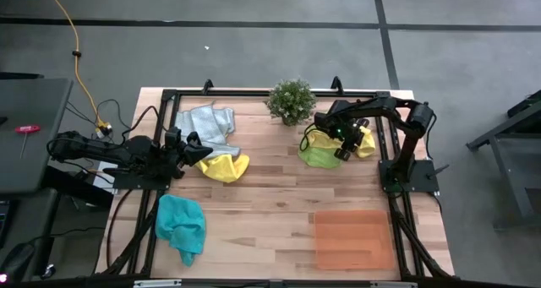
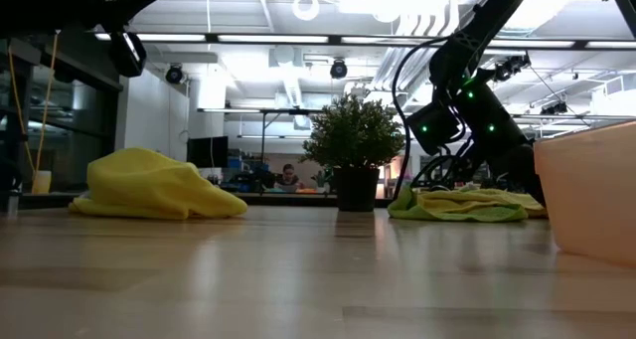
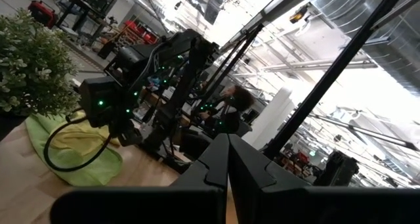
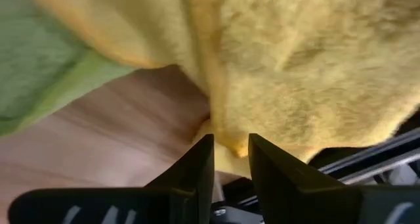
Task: Fold microfiber towels
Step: Fold the right yellow microfiber towel
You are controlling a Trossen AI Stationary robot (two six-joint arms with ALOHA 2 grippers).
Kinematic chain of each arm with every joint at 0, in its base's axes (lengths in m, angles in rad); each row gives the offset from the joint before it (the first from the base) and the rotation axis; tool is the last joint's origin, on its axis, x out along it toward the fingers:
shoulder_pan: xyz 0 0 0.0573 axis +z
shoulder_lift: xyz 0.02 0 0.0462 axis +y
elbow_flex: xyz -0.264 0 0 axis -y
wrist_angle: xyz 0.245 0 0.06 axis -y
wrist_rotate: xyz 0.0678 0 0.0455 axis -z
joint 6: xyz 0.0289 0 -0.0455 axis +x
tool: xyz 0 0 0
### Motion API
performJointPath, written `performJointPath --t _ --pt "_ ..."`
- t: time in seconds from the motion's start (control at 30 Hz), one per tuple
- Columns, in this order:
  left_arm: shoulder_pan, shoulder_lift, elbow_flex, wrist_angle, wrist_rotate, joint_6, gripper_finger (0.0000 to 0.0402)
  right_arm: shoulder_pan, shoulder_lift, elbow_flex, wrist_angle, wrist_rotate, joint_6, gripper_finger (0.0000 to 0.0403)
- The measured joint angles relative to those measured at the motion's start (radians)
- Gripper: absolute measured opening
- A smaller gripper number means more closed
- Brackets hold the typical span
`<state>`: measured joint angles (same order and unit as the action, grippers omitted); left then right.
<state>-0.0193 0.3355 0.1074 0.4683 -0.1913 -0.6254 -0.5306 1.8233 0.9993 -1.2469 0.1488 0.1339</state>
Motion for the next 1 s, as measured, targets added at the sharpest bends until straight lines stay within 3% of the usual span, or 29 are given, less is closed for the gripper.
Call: performJointPath --t 0.83,1.0 --pt "0.000 0.000 0.000 0.000 0.005 0.000 0.0000 -0.038 0.006 0.000 -0.017 -0.049 -0.003 0.0085" --pt "0.000 0.000 0.000 0.000 0.005 0.000 0.0000 -0.038 0.035 0.000 -0.017 -0.049 -0.004 0.0060"
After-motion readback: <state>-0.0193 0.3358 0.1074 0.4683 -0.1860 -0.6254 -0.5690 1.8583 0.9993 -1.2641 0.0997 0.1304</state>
